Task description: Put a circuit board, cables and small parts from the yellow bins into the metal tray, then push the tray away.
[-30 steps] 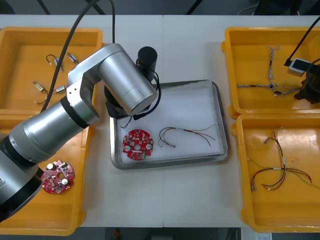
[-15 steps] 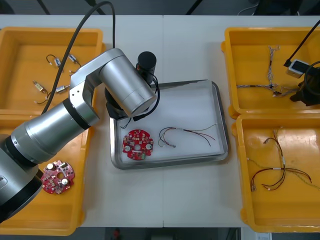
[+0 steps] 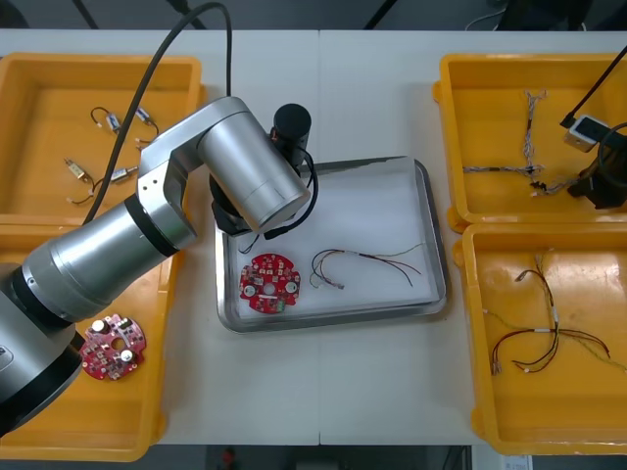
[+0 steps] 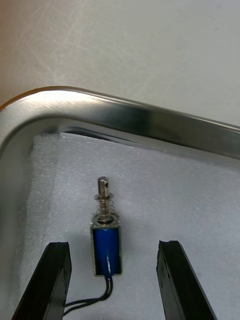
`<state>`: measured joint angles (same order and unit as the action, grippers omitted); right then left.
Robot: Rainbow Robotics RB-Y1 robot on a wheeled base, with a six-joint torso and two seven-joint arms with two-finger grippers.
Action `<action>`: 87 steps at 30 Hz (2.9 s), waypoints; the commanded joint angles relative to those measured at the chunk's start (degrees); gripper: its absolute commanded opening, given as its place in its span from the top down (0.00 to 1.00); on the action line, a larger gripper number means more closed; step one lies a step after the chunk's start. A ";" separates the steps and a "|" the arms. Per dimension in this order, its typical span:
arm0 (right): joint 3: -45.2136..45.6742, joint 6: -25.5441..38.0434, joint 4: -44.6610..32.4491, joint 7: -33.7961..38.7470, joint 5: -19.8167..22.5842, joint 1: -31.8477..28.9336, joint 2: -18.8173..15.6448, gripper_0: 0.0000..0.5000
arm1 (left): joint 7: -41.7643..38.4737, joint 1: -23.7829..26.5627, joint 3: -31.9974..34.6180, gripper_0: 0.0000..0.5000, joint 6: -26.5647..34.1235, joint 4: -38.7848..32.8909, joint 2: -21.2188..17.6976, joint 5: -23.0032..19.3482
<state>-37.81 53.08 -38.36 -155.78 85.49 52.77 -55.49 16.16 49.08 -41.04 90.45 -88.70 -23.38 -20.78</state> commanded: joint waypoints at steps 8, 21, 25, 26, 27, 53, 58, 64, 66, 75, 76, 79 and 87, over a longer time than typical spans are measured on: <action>-2.53 1.32 0.57 0.78 0.56 -1.09 2.93 1.00 | 0.18 1.28 3.87 0.00 10.71 -15.88 -4.83 -5.06; 3.44 12.75 -3.56 0.78 -6.39 1.99 -1.02 1.00 | 4.40 7.43 16.35 0.00 19.55 -23.00 -14.24 -20.88; 6.52 16.17 -4.09 0.78 -6.47 1.99 -1.99 1.00 | 8.71 7.52 22.32 0.00 19.55 -22.74 -17.66 -26.42; 7.14 17.05 -4.27 0.78 -6.47 1.99 -2.17 1.00 | 9.85 7.52 23.82 0.00 19.55 -22.39 -18.72 -28.09; 7.40 17.49 -4.44 0.78 -6.47 1.99 -2.25 1.00 | 10.47 7.52 24.52 0.00 19.55 -22.21 -19.33 -28.97; 9.86 16.09 -7.87 0.78 -15.09 1.99 -2.34 0.00 | 23.48 7.60 35.42 0.00 19.55 -4.99 -36.91 -43.03; 9.86 14.42 -6.90 0.78 -16.05 2.16 -1.99 0.00 | 24.18 7.52 35.42 0.00 19.55 0.11 -38.32 -39.34; 9.86 10.20 -2.60 0.78 -17.11 3.22 0.47 0.00 | 24.88 7.52 35.42 0.00 17.30 6.44 -38.32 -34.07; 9.86 8.79 0.04 0.78 -17.11 3.92 1.44 0.00 | 25.06 7.52 35.42 0.00 15.98 8.02 -38.32 -33.01; 8.72 6.77 6.90 0.78 -13.68 4.71 4.34 0.00 | 25.85 7.52 34.01 0.00 9.39 12.06 -38.23 -29.59; 7.75 6.77 6.90 0.78 -12.98 4.71 4.25 0.00 | 25.85 7.52 33.31 0.00 8.78 12.06 -38.32 -29.15; 6.52 6.77 6.90 0.78 -11.48 4.80 4.34 0.00 | 25.41 7.52 31.46 0.00 6.58 12.33 -38.23 -28.36; 5.55 6.95 6.90 0.78 -11.13 4.80 5.13 0.00 | 25.23 7.52 29.71 0.00 0.43 15.32 -37.18 -27.74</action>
<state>-30.79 60.42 -31.50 -155.78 73.74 55.88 -51.73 37.18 54.08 -11.06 92.91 -74.73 -58.93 -49.32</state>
